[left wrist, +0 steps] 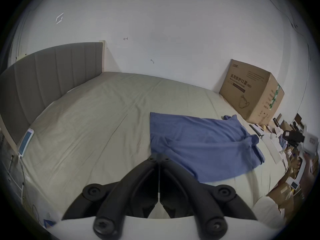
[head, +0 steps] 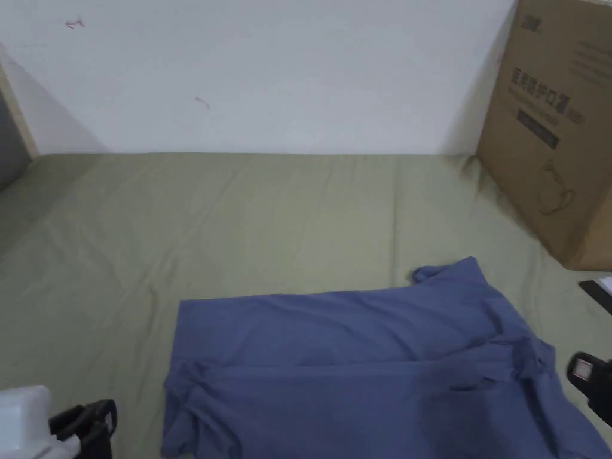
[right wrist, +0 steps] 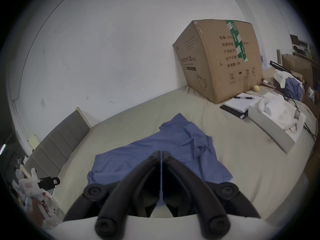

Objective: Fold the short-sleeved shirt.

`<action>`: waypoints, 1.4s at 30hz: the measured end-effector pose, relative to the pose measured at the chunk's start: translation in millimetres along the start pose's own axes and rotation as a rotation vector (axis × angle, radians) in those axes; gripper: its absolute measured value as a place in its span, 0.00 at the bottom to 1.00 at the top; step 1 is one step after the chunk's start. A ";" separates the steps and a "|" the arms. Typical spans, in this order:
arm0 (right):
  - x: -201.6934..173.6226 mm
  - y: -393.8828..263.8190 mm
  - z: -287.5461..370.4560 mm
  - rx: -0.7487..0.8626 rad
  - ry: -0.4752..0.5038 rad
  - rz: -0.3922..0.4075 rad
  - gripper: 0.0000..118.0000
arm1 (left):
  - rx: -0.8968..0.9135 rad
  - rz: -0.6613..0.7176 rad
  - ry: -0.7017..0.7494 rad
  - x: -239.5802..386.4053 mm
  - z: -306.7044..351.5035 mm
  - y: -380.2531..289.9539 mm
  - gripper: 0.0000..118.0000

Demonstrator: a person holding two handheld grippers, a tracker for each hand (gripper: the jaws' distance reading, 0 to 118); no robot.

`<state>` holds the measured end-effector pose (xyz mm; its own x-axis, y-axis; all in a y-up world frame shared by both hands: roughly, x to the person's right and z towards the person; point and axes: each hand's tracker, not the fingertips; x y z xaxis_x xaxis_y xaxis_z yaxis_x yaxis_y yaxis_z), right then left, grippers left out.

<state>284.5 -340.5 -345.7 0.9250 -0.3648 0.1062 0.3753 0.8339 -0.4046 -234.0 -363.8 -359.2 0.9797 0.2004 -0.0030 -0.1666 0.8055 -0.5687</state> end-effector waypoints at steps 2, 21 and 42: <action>-4.9 -1.2 8.1 -0.047 0.055 -0.051 0.00 | 0.049 0.016 -0.053 -1.9 17.6 -2.8 0.00; 6.9 4.7 -10.1 -0.214 0.047 0.074 0.00 | -0.662 -0.097 0.133 4.9 -208.6 -19.8 0.98; 140.5 1.4 -114.9 -0.533 -0.127 -0.138 0.27 | -0.455 -0.012 -0.033 13.0 -134.3 12.1 0.01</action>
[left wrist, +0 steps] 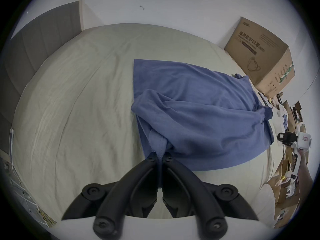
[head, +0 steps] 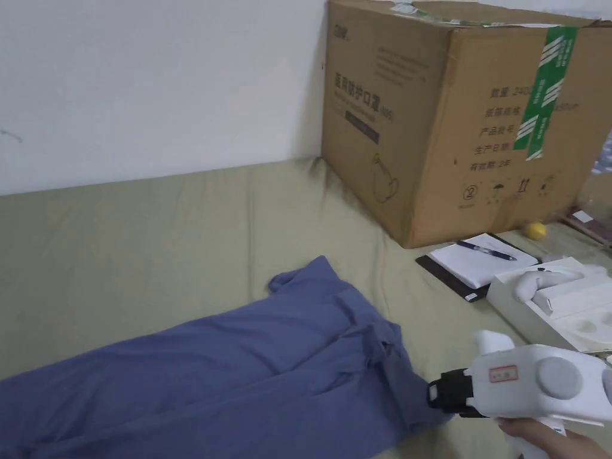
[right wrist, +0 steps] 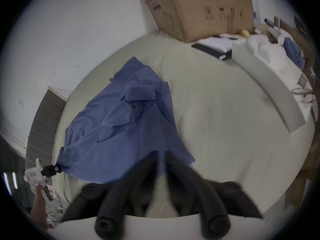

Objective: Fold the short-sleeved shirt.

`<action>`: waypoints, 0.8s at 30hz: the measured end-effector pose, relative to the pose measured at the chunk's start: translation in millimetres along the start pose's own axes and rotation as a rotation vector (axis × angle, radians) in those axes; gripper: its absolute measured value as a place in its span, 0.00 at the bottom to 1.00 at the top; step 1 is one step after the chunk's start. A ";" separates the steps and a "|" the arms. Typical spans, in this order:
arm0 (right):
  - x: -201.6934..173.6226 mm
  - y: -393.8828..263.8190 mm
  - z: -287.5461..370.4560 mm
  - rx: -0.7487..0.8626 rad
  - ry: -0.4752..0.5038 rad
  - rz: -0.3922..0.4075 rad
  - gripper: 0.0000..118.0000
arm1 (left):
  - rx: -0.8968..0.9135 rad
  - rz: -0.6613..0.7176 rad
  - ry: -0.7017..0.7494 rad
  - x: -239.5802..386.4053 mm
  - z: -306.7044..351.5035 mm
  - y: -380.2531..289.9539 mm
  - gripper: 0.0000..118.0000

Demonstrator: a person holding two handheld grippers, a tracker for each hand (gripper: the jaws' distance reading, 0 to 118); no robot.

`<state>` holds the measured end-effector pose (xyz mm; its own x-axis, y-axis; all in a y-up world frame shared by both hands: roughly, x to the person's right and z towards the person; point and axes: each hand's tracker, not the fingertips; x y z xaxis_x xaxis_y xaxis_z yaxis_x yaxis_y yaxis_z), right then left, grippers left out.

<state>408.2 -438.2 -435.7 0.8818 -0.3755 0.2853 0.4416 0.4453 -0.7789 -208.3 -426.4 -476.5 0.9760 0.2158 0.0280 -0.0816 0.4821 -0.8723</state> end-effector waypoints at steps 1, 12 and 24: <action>3.6 5.1 -8.8 -0.024 -0.012 -0.038 0.61 | 0.001 0.014 0.016 2.5 -0.5 -1.0 0.01; -9.0 21.0 -51.8 -0.146 -0.281 0.028 0.01 | -0.045 0.025 0.065 7.7 -19.5 -6.1 0.01; -5.4 8.6 40.7 -0.046 -0.143 0.039 0.01 | -0.025 0.025 0.050 -5.2 22.4 2.4 0.01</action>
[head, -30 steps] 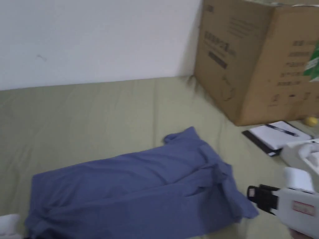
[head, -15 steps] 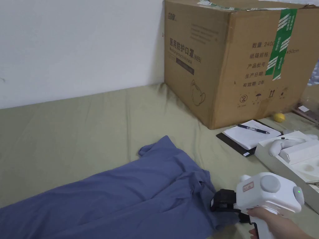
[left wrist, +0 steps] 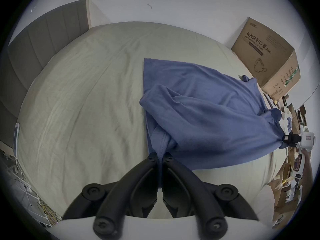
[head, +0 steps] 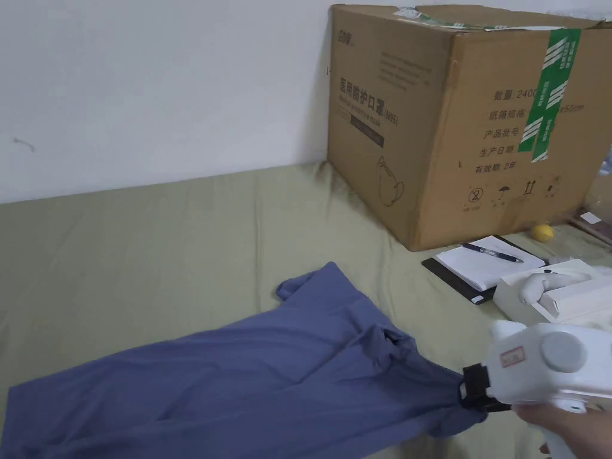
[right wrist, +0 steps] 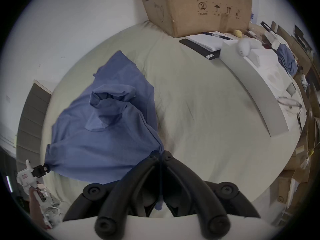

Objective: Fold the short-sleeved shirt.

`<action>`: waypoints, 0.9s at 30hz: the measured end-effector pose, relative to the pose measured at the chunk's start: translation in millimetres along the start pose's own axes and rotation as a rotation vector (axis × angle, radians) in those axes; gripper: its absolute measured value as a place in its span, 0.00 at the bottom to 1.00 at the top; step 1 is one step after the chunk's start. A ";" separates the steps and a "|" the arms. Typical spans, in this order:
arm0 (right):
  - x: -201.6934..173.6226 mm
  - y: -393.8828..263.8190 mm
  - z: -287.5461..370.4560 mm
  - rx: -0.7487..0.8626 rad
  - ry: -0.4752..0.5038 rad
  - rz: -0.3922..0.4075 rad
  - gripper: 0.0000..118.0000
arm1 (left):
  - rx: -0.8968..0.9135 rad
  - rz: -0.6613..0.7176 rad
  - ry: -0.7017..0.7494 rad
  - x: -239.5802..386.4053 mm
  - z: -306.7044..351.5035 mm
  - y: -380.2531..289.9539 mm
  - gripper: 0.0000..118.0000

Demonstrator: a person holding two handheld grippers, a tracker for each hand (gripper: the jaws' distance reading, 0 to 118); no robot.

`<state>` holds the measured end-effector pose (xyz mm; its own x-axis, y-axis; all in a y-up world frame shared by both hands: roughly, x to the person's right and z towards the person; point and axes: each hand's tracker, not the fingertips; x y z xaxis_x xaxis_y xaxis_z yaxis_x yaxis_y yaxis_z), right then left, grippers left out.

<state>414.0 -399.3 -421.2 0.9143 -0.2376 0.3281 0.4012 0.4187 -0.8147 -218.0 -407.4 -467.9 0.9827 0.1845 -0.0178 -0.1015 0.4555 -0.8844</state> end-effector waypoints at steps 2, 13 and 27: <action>6.1 -17.3 17.0 -0.020 0.023 -0.020 0.01 | -0.027 0.003 -0.016 -9.5 14.5 -9.5 0.01; 30.1 -102.0 19.5 -0.057 0.041 -0.073 0.06 | -0.123 0.076 -0.094 -51.6 32.6 -91.7 0.16; -93.4 -115.4 132.1 0.517 0.175 0.148 0.78 | 0.371 0.095 -0.305 -32.5 136.7 -81.5 0.98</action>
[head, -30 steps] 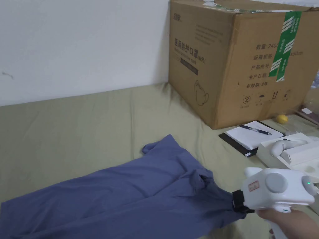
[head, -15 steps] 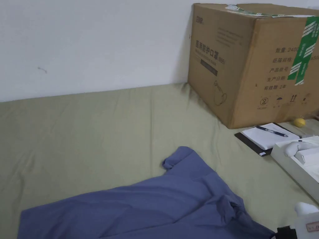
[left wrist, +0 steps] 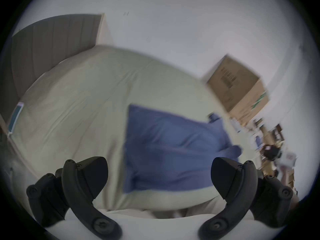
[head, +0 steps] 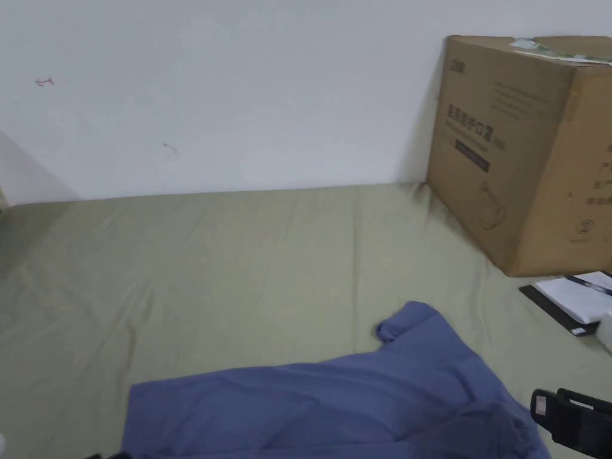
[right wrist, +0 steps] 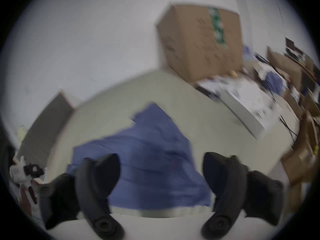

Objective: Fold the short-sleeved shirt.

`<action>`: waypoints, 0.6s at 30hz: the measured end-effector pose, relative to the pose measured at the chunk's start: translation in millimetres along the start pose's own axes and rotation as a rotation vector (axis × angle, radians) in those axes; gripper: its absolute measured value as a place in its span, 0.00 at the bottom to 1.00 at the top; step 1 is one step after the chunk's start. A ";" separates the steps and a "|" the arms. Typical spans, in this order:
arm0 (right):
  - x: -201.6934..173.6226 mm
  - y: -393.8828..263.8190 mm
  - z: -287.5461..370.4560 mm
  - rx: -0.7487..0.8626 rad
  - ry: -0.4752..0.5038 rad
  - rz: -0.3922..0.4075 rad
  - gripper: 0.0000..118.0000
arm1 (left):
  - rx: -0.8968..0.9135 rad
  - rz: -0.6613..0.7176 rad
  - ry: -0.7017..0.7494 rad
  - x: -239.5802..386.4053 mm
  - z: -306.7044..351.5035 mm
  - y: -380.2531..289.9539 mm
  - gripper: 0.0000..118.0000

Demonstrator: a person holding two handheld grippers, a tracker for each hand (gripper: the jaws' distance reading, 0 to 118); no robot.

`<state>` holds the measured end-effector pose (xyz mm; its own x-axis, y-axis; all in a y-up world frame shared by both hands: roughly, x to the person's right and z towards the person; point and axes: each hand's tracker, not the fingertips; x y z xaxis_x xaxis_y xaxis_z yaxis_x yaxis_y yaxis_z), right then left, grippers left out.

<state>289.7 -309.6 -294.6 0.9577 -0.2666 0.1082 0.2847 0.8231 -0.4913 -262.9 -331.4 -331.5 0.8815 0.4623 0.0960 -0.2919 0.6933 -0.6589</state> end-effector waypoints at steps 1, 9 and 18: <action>-13.0 -0.2 -2.0 0.051 0.054 0.045 0.73 | 0.066 -0.022 -0.019 9.0 5.0 1.5 0.97; -69.5 24.9 -46.6 0.070 0.225 0.126 0.00 | 0.116 -0.247 0.066 35.8 -38.1 54.2 0.00; -78.6 9.0 -102.5 -0.054 0.212 0.231 0.00 | -0.422 -0.089 0.229 -65.4 -229.6 129.3 0.67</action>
<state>212.7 -332.6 -396.1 0.9651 -0.1791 -0.1911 0.0527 0.8475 -0.5281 -273.1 -398.9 -594.3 0.9692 0.2445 0.0304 -0.0772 0.4184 -0.9050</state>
